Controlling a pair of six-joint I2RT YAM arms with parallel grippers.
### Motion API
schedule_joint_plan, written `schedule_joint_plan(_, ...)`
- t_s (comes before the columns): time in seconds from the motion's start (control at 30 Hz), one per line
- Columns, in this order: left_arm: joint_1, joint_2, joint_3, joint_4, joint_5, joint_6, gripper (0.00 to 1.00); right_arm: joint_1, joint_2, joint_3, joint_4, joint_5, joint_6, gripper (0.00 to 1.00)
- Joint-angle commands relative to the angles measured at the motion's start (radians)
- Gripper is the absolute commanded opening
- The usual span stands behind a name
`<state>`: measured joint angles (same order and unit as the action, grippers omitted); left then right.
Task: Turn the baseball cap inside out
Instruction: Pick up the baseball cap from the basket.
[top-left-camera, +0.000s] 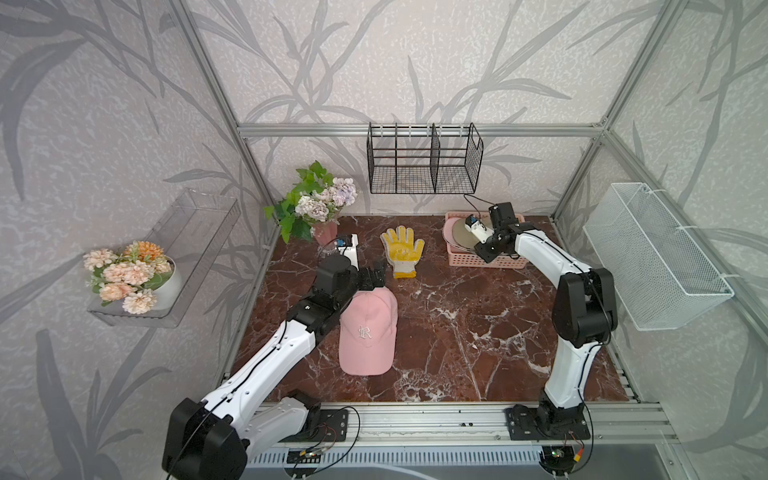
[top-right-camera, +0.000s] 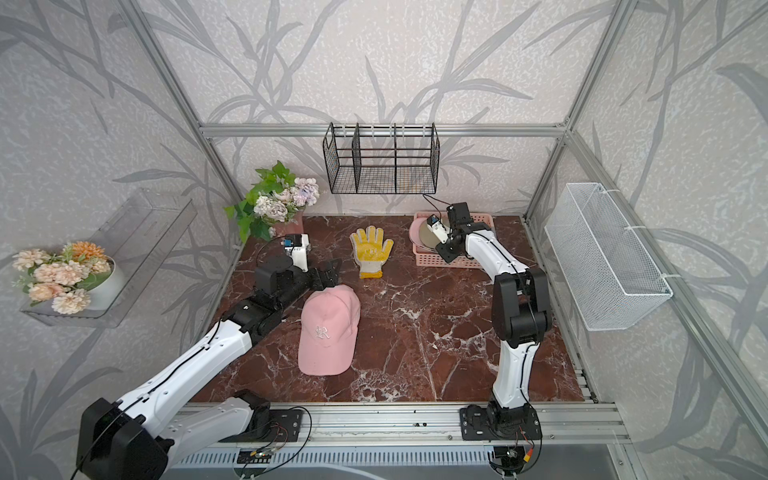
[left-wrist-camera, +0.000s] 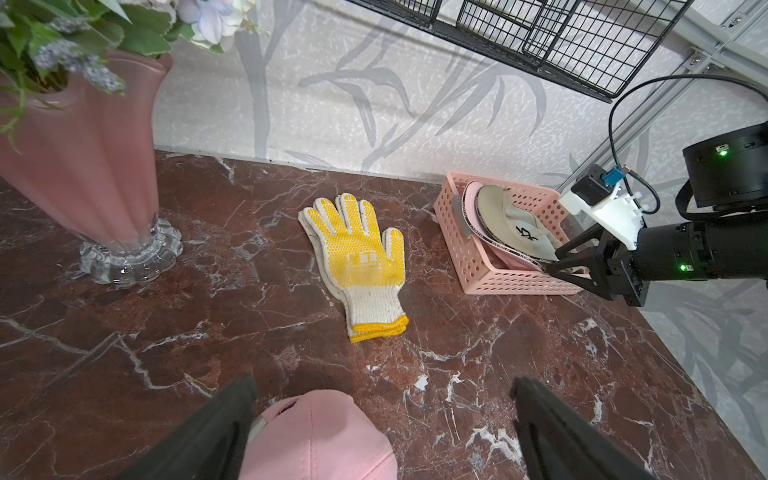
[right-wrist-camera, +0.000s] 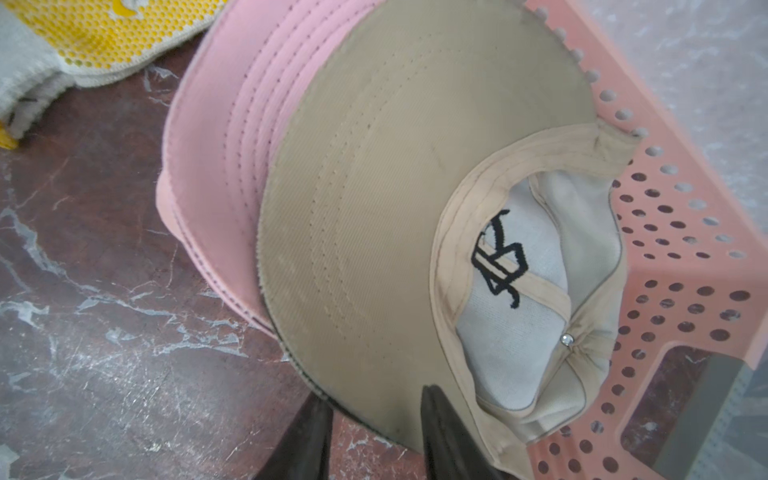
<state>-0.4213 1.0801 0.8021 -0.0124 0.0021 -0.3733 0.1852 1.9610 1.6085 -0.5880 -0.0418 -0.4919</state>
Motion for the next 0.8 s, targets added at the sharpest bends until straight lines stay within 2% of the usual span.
schedule_joint_plan(0.0, 0.007, -0.005, -0.008, 0.010, 0.001, 0.020, 1.00, -0.007, 0.019, 0.037, -0.025, 0.008, -0.024, 0.30)
schedule_joint_plan(0.13, 0.009, -0.003, -0.010, 0.011, 0.001, 0.019, 1.00, -0.009, 0.028, 0.039, -0.022, -0.005, -0.055, 0.27)
schedule_joint_plan(0.37, 0.010, -0.004, -0.014, 0.010, -0.001, 0.020, 1.00, -0.010, -0.020, 0.002, 0.062, 0.045, -0.107, 0.01)
schedule_joint_plan(0.63, 0.012, -0.007, -0.013, 0.015, 0.011, 0.024, 1.00, -0.010, -0.180, -0.123, 0.347, 0.229, -0.154, 0.00)
schedule_joint_plan(0.77, 0.012, -0.006, -0.008, 0.024, 0.041, 0.051, 1.00, -0.009, -0.251, -0.153, 0.422, 0.250, -0.154, 0.00)
